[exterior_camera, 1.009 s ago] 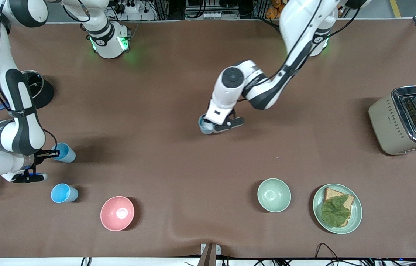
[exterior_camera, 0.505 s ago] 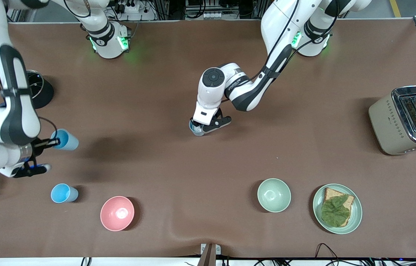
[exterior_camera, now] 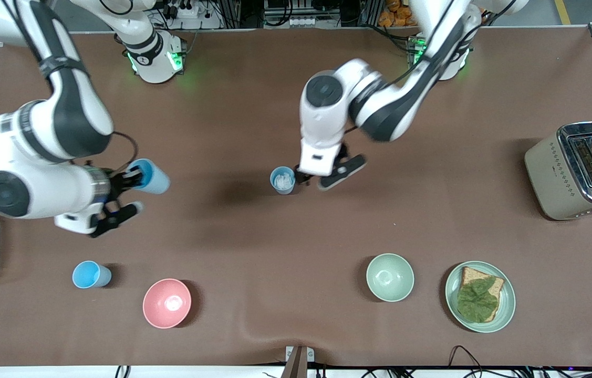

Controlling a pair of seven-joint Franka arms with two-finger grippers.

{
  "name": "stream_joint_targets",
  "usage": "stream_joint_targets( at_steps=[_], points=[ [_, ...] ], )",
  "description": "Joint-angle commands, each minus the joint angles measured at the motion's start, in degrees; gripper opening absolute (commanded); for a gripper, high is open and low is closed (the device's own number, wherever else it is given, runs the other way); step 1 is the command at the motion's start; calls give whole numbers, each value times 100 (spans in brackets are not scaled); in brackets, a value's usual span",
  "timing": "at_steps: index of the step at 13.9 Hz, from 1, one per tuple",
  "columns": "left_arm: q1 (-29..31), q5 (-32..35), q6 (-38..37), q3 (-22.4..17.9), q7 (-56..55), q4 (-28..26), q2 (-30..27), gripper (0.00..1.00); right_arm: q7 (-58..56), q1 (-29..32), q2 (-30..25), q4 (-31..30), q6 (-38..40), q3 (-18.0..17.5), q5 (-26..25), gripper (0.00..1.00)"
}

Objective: Stack blue cups with both arms
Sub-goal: 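Set the cup down with the left gripper while the right gripper lifts its cup, then lower the right gripper's cup into the center cup while the left arm withdraws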

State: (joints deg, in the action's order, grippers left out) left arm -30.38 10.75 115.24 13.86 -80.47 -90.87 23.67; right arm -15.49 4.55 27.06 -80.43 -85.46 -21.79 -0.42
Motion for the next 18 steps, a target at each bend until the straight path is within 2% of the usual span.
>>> stream_joint_targets(
  at_steps=[1,4,6,8,11,14,18],
  points=[
    [626,-54,-719,55,670,-265,-888,100,-95,-696,97,63,-495,-361,-263,0],
    [1602,-459,-1282,56,2058,-273,-1469,100,-42,-1771,474,72,-1059,-352,-1212,0],
    [2279,-459,-1757,56,3085,-282,-1751,100,-33,-2106,756,63,-1497,-352,-1346,0],
    [2877,-451,-1925,56,4604,-335,-2032,100,-7,-2414,1002,63,-1736,-335,-1364,0],
    [3502,-468,-2198,64,5637,-335,-2358,100,107,-2608,1204,63,-1894,-335,-1452,0],
    [3748,-494,-2383,73,5885,-378,-2507,100,248,-2696,1310,72,-2106,-326,-1461,0],
    [3723,-539,-2392,29,5955,-379,-2578,100,248,-2775,1328,81,-2123,-300,-1461,0]
  ],
)
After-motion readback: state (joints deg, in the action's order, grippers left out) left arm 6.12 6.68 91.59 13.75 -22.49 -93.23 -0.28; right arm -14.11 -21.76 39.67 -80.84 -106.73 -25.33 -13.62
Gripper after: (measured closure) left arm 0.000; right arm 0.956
